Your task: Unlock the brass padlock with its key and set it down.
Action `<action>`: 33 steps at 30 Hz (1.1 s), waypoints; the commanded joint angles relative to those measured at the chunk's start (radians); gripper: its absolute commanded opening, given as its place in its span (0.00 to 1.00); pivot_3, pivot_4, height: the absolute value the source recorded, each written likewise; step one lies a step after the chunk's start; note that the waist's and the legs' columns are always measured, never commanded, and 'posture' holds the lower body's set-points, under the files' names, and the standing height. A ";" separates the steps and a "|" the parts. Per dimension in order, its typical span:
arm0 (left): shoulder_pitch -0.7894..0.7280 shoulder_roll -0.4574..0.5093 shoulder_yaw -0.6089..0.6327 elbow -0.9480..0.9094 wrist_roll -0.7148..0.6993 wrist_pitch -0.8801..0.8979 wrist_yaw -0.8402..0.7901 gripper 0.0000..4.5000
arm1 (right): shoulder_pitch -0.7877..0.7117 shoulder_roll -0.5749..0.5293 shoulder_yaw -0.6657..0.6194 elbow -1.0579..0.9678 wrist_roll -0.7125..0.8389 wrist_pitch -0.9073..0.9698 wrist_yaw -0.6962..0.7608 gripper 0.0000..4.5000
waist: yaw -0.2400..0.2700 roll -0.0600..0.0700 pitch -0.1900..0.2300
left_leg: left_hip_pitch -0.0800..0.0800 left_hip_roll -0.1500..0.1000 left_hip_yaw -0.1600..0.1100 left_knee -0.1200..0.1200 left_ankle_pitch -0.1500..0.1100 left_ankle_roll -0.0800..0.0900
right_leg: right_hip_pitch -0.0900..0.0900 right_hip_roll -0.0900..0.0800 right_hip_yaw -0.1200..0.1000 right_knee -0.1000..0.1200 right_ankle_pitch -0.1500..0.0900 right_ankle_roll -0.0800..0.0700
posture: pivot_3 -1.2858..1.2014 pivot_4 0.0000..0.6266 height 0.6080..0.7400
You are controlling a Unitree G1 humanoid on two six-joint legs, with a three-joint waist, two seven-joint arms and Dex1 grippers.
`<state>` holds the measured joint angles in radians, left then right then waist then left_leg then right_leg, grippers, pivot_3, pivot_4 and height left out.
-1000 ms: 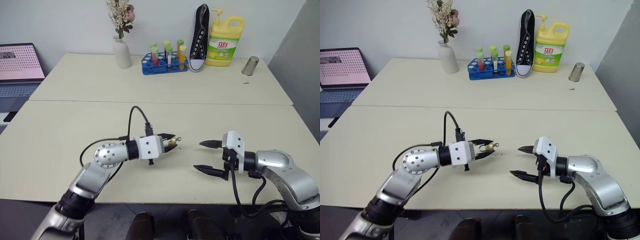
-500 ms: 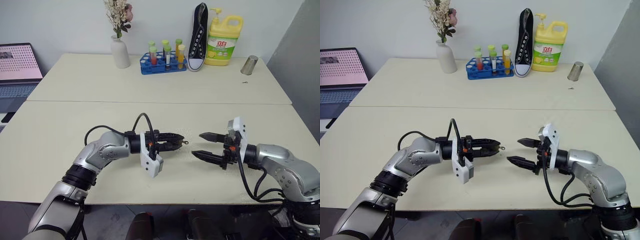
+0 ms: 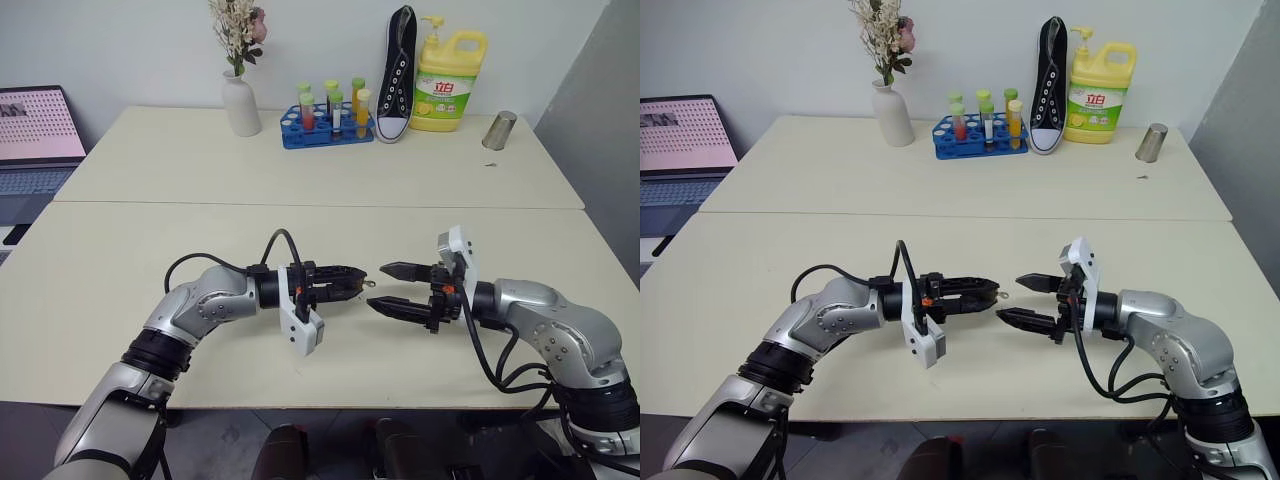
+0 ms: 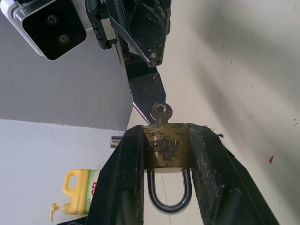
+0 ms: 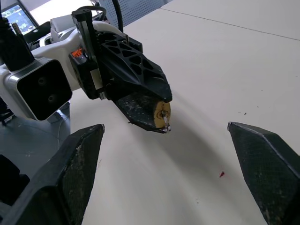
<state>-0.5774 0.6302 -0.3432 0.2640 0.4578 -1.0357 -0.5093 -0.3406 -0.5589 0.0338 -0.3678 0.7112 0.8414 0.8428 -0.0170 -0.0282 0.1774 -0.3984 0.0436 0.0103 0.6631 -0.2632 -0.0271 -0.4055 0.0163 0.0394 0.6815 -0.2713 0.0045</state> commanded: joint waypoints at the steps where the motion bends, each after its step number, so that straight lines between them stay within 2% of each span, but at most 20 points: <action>1: -0.012 0.003 0.018 -0.031 -0.002 -0.007 0.023 0.22 | -0.021 0.005 0.002 -0.020 0.021 0.003 0.002 0.72 | 0.000 0.000 0.000 | 0.000 0.000 0.000 0.000 0.000 0.000 | 0.000 0.000 0.000 0.000 0.000 0.000 | 0.52 0.24 1.00; 9: -0.011 -0.003 0.011 -0.037 0.005 -0.005 0.027 0.22 | -0.026 0.008 0.004 -0.030 0.034 0.021 0.001 0.06 | 0.000 0.000 0.000 | 0.000 0.000 0.000 0.000 0.000 0.000 | 0.000 0.000 0.000 0.000 0.000 0.000 | 0.52 0.24 1.00; 10: -0.011 -0.003 0.011 -0.038 0.007 -0.005 0.028 0.22 | -0.027 0.009 0.004 -0.031 0.035 0.022 0.000 0.00 | 0.000 0.000 0.000 | 0.000 0.000 0.000 0.000 0.000 0.000 | 0.000 0.000 0.000 0.000 0.000 0.000 | 0.52 0.24 1.00; 22: 0.001 -0.011 0.002 -0.054 0.019 0.001 0.036 0.22 | -0.053 0.004 0.025 -0.019 0.059 0.063 0.031 0.00 | 0.000 0.000 0.000 | 0.000 0.000 0.000 0.000 0.000 0.000 | 0.000 0.000 0.000 0.000 0.000 0.000 | 0.52 0.24 1.00; 33: 0.005 -0.001 0.003 -0.050 0.056 -0.024 0.057 0.22 | -0.223 0.009 -0.052 0.132 0.231 0.392 -0.005 0.00 | 0.000 0.000 0.000 | 0.000 0.001 0.000 0.000 0.000 0.000 | 0.000 0.000 0.000 0.000 0.000 0.000 | 0.52 0.24 1.00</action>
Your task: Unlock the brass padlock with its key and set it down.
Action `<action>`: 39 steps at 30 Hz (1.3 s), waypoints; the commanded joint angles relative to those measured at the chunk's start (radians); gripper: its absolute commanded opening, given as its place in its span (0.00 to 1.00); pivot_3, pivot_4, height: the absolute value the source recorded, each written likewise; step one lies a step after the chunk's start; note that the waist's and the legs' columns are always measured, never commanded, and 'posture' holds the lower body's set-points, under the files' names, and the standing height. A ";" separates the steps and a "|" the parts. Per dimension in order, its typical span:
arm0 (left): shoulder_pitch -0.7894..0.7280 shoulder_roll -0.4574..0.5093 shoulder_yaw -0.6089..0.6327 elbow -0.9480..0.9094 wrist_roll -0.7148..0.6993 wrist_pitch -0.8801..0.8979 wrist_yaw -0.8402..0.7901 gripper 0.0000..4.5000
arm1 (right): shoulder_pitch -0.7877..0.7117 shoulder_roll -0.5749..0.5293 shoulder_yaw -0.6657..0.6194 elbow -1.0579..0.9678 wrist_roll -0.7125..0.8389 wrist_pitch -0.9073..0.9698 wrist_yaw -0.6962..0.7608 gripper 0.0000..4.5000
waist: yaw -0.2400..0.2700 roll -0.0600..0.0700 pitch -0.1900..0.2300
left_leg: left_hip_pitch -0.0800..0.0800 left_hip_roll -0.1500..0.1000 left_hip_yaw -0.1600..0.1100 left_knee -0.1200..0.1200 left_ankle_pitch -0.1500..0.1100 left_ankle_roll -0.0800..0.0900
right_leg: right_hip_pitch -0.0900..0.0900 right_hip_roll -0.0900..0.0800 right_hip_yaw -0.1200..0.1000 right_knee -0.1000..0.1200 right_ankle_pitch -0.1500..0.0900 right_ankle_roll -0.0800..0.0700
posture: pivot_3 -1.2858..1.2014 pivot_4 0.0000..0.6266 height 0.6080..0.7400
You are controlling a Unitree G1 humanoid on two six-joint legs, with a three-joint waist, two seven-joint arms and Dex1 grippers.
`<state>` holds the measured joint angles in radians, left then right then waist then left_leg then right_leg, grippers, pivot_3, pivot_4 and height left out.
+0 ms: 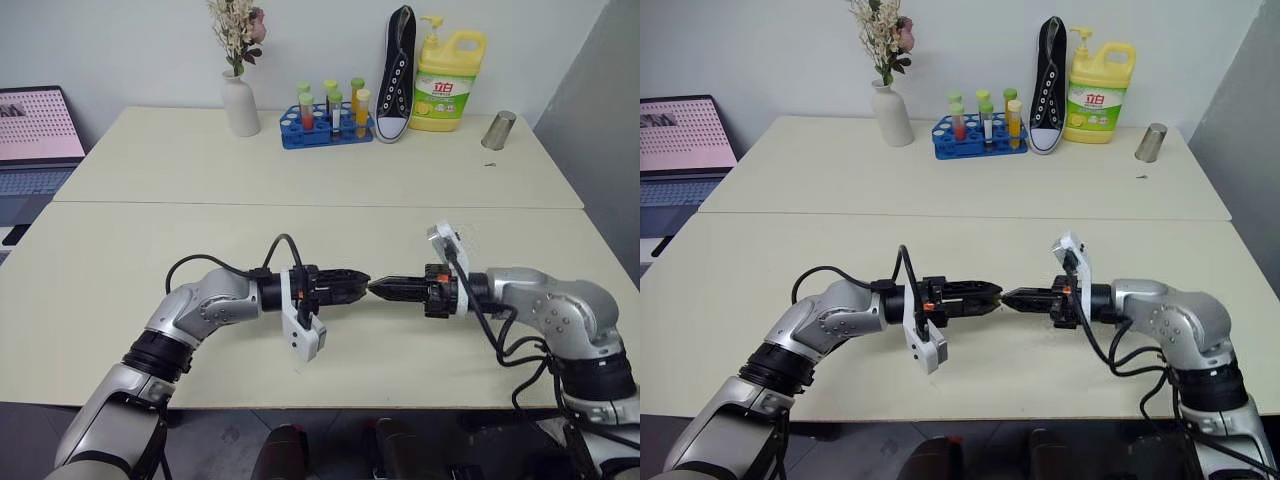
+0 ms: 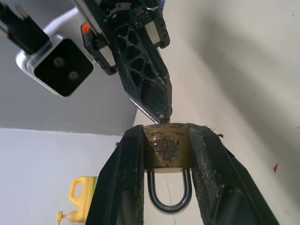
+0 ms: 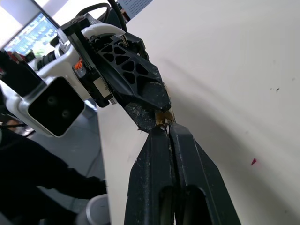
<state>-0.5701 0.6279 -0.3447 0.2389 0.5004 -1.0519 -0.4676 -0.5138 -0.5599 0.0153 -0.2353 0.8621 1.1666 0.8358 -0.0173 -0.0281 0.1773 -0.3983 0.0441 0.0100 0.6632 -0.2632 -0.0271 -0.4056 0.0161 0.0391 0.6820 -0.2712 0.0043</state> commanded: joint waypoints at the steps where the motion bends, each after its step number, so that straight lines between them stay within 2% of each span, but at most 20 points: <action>1: 0.000 0.003 0.005 -0.026 0.019 -0.011 0.019 0.22 | -0.071 0.009 -0.037 0.022 0.089 0.099 -0.002 0.00 | 0.000 0.000 0.000 | 0.000 0.000 0.000 0.000 0.000 0.000 | 0.000 0.000 0.000 0.000 0.000 0.000 | 0.52 0.24 1.00; 13: 0.012 0.020 0.002 -0.043 0.079 -0.035 0.067 0.22 | -0.257 0.067 -0.092 0.249 0.128 0.396 -0.074 0.00 | -0.003 0.000 0.000 | -0.001 0.000 0.000 0.000 0.000 0.000 | -0.001 0.000 0.000 0.000 0.000 0.000 | 0.52 0.24 1.00; 24: 0.026 0.028 0.001 -0.047 0.101 -0.040 0.086 0.22 | -0.274 0.095 -0.104 0.275 0.117 0.440 -0.091 0.00 | -0.009 0.000 0.000 | -0.002 0.000 0.000 -0.001 0.000 0.000 | -0.001 -0.001 -0.001 0.000 0.000 0.000 | 0.52 0.24 1.00; 32: 0.029 0.027 0.000 -0.047 0.093 -0.026 0.090 0.22 | -0.263 0.092 -0.085 0.213 0.120 0.390 -0.064 0.00 | -0.009 0.000 0.000 | -0.002 0.000 0.000 -0.001 0.000 0.000 | -0.001 -0.001 -0.001 0.000 0.000 0.000 | 0.52 0.24 1.00; 35: 0.030 0.025 0.003 -0.045 0.086 -0.017 0.089 0.22 | -0.227 0.070 -0.062 0.152 0.108 0.342 -0.044 0.14 | -0.009 0.000 0.000 | -0.002 0.000 0.000 -0.001 0.000 0.000 | -0.001 -0.001 -0.001 0.000 0.000 0.000 | 0.52 0.24 1.00; 39: 0.030 0.021 0.006 -0.053 0.077 -0.001 0.083 0.22 | -0.168 0.005 -0.014 0.059 0.072 0.233 0.017 0.46 | -0.008 0.000 0.000 | -0.002 0.000 -0.001 -0.001 0.000 0.000 | -0.001 -0.001 -0.001 0.000 0.000 0.000 | 0.52 0.24 1.00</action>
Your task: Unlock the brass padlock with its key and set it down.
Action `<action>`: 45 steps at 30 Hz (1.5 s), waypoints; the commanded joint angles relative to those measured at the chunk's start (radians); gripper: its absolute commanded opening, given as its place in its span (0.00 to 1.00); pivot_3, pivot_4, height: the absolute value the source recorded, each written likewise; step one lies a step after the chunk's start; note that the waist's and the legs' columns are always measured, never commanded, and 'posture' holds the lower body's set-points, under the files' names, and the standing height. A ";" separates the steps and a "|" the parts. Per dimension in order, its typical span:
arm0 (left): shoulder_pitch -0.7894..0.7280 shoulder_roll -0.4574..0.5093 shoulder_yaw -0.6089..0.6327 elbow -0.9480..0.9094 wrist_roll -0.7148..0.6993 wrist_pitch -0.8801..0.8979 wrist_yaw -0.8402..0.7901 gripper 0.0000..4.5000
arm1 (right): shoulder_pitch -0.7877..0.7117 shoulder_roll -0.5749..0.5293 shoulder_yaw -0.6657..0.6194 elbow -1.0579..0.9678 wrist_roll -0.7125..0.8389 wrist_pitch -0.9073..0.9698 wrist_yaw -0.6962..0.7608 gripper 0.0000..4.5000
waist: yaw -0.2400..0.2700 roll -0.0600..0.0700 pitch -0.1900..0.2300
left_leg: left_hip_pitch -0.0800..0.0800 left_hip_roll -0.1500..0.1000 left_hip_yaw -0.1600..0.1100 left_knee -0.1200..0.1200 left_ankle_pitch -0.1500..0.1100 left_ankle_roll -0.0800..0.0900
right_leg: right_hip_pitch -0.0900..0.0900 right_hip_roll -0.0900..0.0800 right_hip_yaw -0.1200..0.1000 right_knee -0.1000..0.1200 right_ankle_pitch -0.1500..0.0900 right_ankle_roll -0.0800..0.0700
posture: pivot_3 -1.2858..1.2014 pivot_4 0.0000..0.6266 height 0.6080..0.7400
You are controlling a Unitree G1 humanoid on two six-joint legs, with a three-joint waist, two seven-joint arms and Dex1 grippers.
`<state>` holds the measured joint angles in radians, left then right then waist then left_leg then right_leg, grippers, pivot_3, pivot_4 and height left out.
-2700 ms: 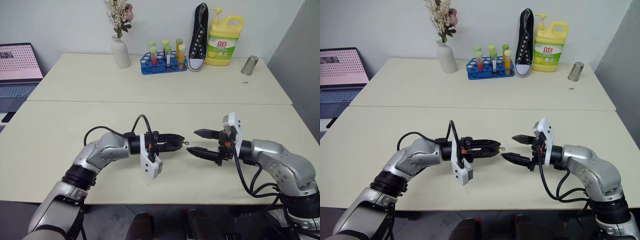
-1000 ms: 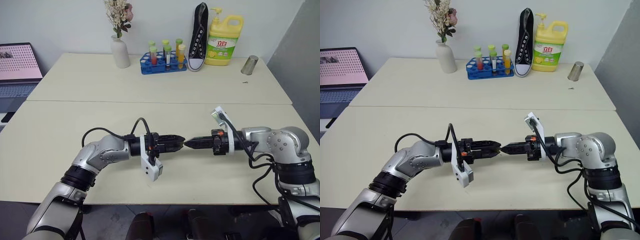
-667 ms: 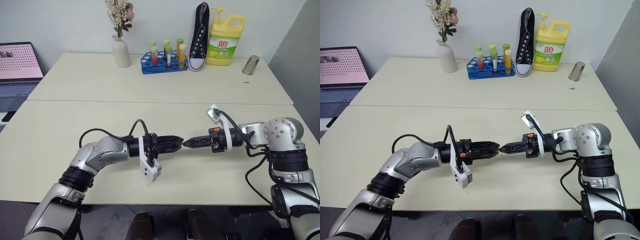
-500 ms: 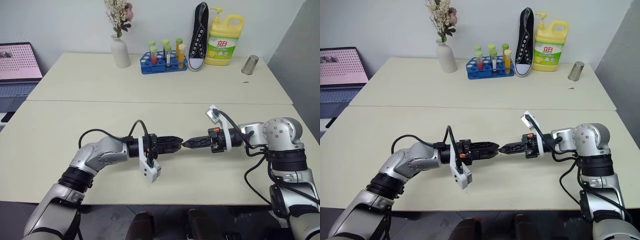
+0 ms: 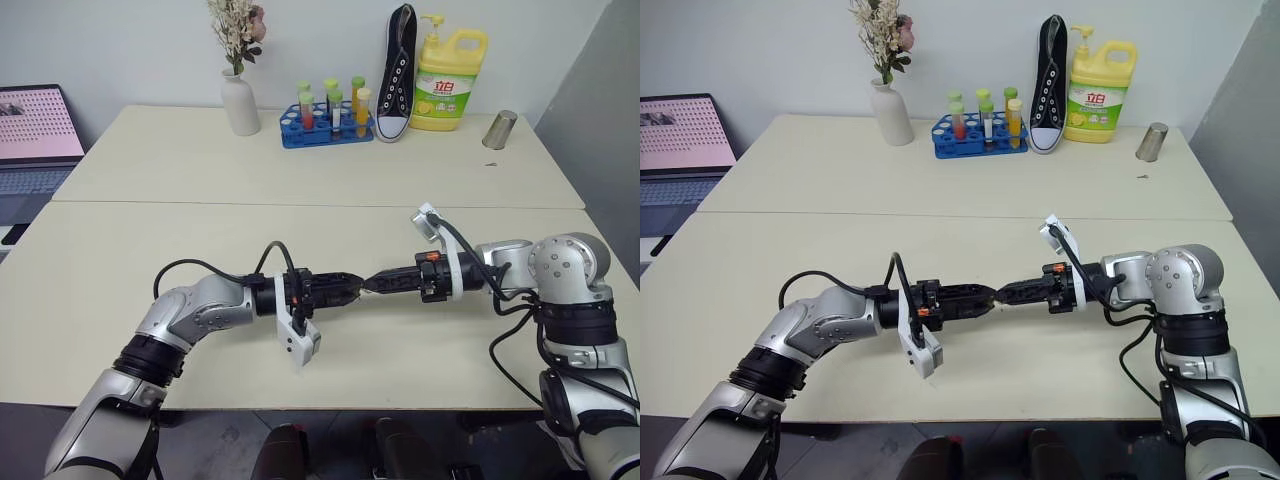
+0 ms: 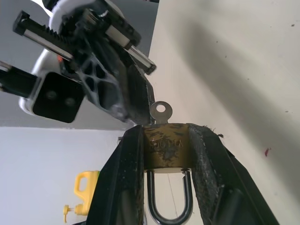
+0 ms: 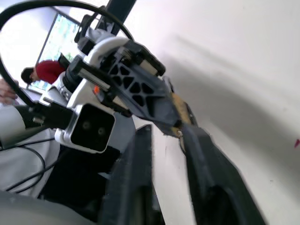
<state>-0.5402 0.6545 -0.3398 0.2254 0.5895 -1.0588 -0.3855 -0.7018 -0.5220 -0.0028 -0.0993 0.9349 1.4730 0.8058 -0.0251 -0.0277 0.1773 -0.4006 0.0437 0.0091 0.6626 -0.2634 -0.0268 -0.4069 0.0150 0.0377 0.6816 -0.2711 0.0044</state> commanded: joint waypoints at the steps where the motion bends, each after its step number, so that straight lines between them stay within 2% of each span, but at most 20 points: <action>1: 0.002 -0.005 0.001 -0.043 -0.018 0.010 0.001 0.22 | 0.050 -0.076 0.037 -0.120 -0.046 -0.156 0.085 0.54 | 0.000 0.000 0.000 | 0.000 0.000 0.000 0.000 0.000 0.000 | 0.000 0.000 0.000 0.000 0.000 0.000 | 0.52 0.24 1.00; 5: 0.009 -0.005 0.002 -0.050 -0.030 0.024 0.002 0.22 | 0.130 -0.156 0.090 -0.179 -0.152 -0.370 0.163 0.86 | -0.001 0.000 0.000 | 0.000 0.000 0.000 0.000 0.000 0.000 | 0.000 0.000 0.000 0.000 0.000 0.000 | 0.52 0.24 1.00; 8: 0.014 -0.008 0.004 -0.061 -0.033 0.032 0.006 0.22 | 0.185 -0.142 0.095 -0.202 -0.215 -0.487 0.139 0.87 | -0.002 0.000 0.000 | 0.001 0.000 0.000 0.000 0.000 0.000 | 0.000 0.001 0.000 0.000 0.000 0.000 | 0.52 0.24 1.00; 13: 0.018 -0.014 0.000 -0.064 -0.036 0.035 0.007 0.22 | 0.230 -0.029 0.059 -0.234 -0.188 -0.492 0.040 0.87 | -0.006 0.000 0.000 | 0.001 0.002 0.000 0.000 0.000 0.000 | 0.000 0.002 0.000 0.001 0.000 0.000 | 0.52 0.24 1.00; 24: 0.014 -0.019 0.003 -0.060 -0.039 0.039 0.009 0.22 | 0.248 0.021 0.089 -0.232 -0.202 -0.514 0.021 0.87 | -0.003 0.000 0.000 | 0.001 0.001 0.001 0.000 0.000 0.000 | 0.000 0.001 0.001 0.000 0.000 0.000 | 0.52 0.24 1.00; 27: 0.016 -0.019 0.003 -0.063 -0.041 0.042 0.008 0.22 | 0.242 0.023 0.102 -0.222 -0.214 -0.526 0.024 0.75 | -0.003 0.000 0.000 | 0.001 0.001 0.000 0.000 0.000 0.000 | 0.000 0.001 0.000 0.000 0.000 0.000 | 0.52 0.24 1.00; 35: 0.019 -0.017 0.001 -0.066 -0.046 0.047 0.007 0.22 | 0.237 0.022 0.116 -0.203 -0.226 -0.536 0.042 0.13 | -0.003 0.000 0.000 | 0.001 0.001 0.001 0.000 0.000 0.000 | 0.000 0.001 0.001 0.000 0.000 0.000 | 0.52 0.24 1.00; 38: 0.019 -0.016 0.000 -0.065 -0.049 0.045 0.005 0.22 | 0.234 0.024 0.119 -0.200 -0.231 -0.543 0.051 0.03 | -0.003 0.000 0.000 | 0.001 0.001 0.000 0.000 0.000 0.000 | 0.000 0.001 0.000 0.000 0.000 0.000 | 0.52 0.24 1.00; 45: 0.027 0.004 -0.015 -0.061 -0.061 0.020 -0.013 0.22 | 0.215 0.036 0.104 -0.184 -0.215 -0.543 0.069 0.03 | -0.003 0.000 0.000 | 0.001 0.001 0.000 0.000 0.000 0.000 | 0.000 0.001 0.000 0.001 0.000 0.000 | 0.52 0.24 1.00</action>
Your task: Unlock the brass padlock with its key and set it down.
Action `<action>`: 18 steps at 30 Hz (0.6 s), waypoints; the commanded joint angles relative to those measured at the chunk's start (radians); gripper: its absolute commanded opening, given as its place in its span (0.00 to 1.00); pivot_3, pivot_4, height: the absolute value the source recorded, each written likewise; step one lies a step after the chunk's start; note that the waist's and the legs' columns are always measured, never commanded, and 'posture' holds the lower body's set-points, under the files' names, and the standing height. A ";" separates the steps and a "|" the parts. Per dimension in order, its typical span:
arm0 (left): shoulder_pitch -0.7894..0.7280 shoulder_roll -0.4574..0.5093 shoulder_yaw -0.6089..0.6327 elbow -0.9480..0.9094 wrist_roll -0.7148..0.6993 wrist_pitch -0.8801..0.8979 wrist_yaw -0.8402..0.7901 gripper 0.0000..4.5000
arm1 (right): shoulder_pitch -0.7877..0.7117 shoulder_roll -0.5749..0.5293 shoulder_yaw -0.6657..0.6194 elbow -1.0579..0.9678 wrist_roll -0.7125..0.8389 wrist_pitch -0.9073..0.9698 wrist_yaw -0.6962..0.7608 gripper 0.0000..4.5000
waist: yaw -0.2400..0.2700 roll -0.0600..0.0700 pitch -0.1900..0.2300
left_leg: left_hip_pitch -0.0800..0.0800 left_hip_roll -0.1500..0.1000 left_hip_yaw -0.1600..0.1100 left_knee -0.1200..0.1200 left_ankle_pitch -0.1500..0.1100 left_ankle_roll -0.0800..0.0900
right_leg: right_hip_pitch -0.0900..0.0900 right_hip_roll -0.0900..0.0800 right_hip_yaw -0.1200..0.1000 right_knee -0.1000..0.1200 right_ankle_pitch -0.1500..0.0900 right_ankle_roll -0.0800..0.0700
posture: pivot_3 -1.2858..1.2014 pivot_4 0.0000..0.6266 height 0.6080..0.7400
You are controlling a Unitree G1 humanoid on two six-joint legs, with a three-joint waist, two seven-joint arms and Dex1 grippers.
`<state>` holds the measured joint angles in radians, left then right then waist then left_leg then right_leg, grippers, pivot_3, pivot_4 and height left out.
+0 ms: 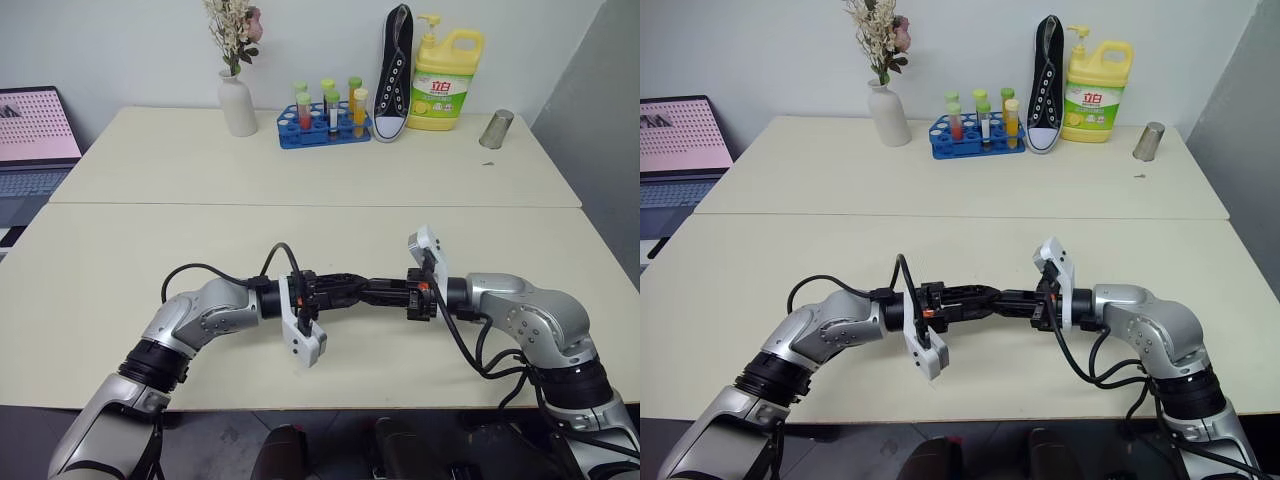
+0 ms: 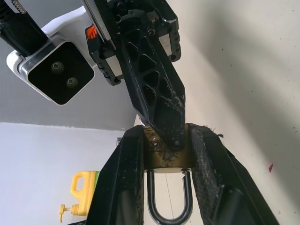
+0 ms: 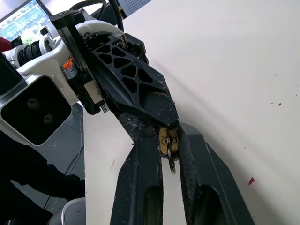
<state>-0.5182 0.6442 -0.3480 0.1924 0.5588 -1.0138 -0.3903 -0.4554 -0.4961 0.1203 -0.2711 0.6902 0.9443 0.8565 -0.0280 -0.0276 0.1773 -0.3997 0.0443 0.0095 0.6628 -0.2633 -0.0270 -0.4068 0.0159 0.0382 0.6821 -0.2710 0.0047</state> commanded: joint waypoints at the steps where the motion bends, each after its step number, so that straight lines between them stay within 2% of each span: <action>1: 0.006 0.016 -0.008 -0.027 -0.031 -0.028 -0.011 0.22 | -0.034 0.012 -0.022 -0.009 0.032 -0.012 0.019 0.03 | 0.000 0.000 0.000 | 0.000 0.000 0.000 0.000 0.000 0.000 | 0.000 0.000 0.000 0.000 0.000 0.000 | 0.52 0.24 1.00; 7: 0.003 0.021 -0.016 -0.025 -0.059 -0.028 -0.038 0.22 | -0.032 0.011 -0.027 -0.014 0.036 -0.005 0.029 0.03 | 0.000 0.000 0.000 | 0.000 0.000 0.000 0.000 0.000 0.000 | 0.000 0.000 0.000 0.000 0.000 0.000 | 0.52 0.24 1.00; 10: 0.010 0.025 -0.018 -0.032 -0.124 -0.023 -0.062 0.22 | -0.031 0.015 -0.034 -0.016 0.045 0.003 0.025 0.03 | 0.000 0.000 0.000 | 0.000 0.000 0.000 0.000 0.000 0.000 | 0.000 0.000 0.000 0.000 0.000 0.000 | 0.52 0.24 1.00; 11: 0.010 0.026 -0.016 -0.035 -0.129 -0.022 -0.067 0.37 | -0.030 0.016 -0.037 -0.017 0.050 0.007 0.022 0.03 | 0.000 0.000 0.000 | 0.000 0.000 0.000 0.000 0.000 0.000 | 0.000 0.000 0.000 0.000 0.000 0.000 | 0.52 0.24 1.00; 13: 0.014 0.034 -0.014 -0.041 -0.120 -0.023 -0.077 0.48 | -0.027 0.020 -0.049 -0.018 0.067 0.019 0.010 0.03 | 0.000 0.000 0.000 | 0.000 0.000 0.000 0.000 0.000 0.000 | 0.000 0.000 0.000 0.000 0.000 0.000 | 0.52 0.24 1.00; 16: 0.035 0.053 -0.014 -0.056 -0.125 -0.018 -0.102 0.70 | -0.022 0.015 -0.054 -0.019 0.069 0.020 0.004 0.03 | 0.000 0.000 0.000 | 0.000 0.000 0.000 0.000 0.000 0.000 | 0.000 0.000 0.000 0.000 0.000 0.000 | 0.52 0.24 1.00; 18: 0.056 0.060 -0.003 -0.083 -0.139 -0.016 -0.104 0.70 | -0.018 0.010 -0.056 -0.019 0.064 0.018 0.002 0.03 | 0.000 0.000 0.000 | 0.000 0.000 0.000 0.000 0.000 0.000 | 0.000 0.000 0.000 0.000 0.000 0.000 | 0.52 0.24 1.00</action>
<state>-0.4731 0.6956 -0.3568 0.1526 0.4451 -1.0250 -0.4916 -0.4585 -0.4820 0.0996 -0.2618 0.7306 0.9706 0.8622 -0.0283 -0.0276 0.1773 -0.3996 0.0446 0.0094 0.6627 -0.2633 -0.0270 -0.4068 0.0159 0.0381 0.6822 -0.2709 0.0046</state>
